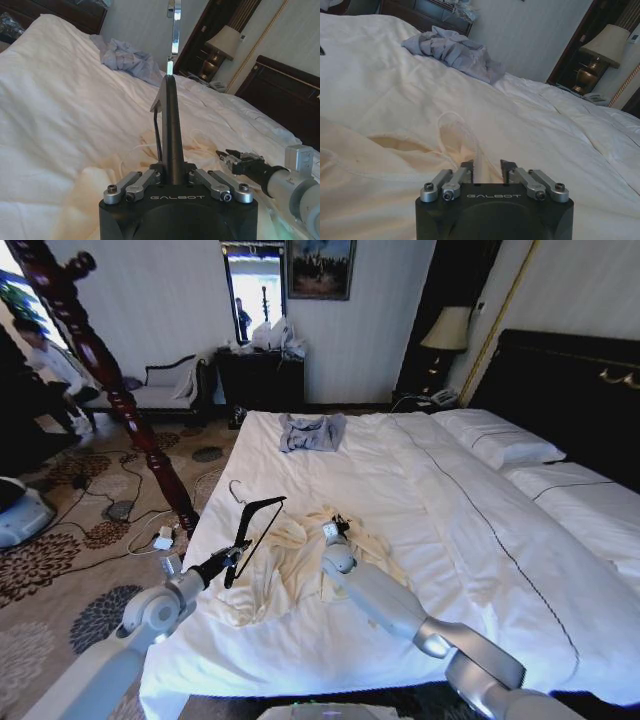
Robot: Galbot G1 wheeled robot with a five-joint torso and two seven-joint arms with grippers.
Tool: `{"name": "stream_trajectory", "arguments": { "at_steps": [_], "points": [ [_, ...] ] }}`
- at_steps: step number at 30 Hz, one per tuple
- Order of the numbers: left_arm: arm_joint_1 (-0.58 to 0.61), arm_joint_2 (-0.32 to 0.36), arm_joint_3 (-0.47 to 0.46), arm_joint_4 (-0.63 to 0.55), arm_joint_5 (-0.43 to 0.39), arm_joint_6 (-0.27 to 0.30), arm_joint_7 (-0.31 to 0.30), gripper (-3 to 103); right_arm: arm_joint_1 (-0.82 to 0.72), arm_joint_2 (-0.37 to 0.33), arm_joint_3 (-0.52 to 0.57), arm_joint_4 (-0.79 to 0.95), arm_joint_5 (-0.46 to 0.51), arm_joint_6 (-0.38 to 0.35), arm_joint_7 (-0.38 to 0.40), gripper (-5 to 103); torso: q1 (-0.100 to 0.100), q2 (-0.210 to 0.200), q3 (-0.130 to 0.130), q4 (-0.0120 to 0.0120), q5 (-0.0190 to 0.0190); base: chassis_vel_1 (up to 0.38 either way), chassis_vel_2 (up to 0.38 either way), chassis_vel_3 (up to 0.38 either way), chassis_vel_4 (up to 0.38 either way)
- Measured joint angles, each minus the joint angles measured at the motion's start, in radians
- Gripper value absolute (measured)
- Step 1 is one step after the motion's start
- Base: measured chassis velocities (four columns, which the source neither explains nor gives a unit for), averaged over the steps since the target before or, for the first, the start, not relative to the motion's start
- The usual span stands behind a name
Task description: Pick up the clothes from the bed and hang them on the clothes hanger.
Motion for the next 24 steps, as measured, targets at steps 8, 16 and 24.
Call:
{"name": "stream_trajectory", "arguments": {
  "at_steps": [8,16,24],
  "points": [
    [0.001,0.005,-0.002,-0.003,0.0,-0.001,-0.001,18,0.006,0.007,-0.002,-0.026,0.0,-0.012,-0.011,47,0.0,0.0,0.0,-0.0001,0.0,0.0,0.0,0.0,0.0],
    [0.008,-0.001,-0.006,-0.002,0.005,-0.005,-0.001,18,0.011,0.012,-0.003,-0.047,-0.003,-0.019,-0.026,46,0.0,0.0,0.0,0.0,0.0,0.0,0.0,0.0,0.0],
    [-0.013,-0.003,-0.001,0.003,-0.005,-0.006,-0.001,18,0.021,0.008,-0.018,-0.044,0.004,-0.012,-0.046,19,0.0,0.0,0.0,0.0002,0.0002,0.0,0.0,0.0,0.0]
  ]
}}
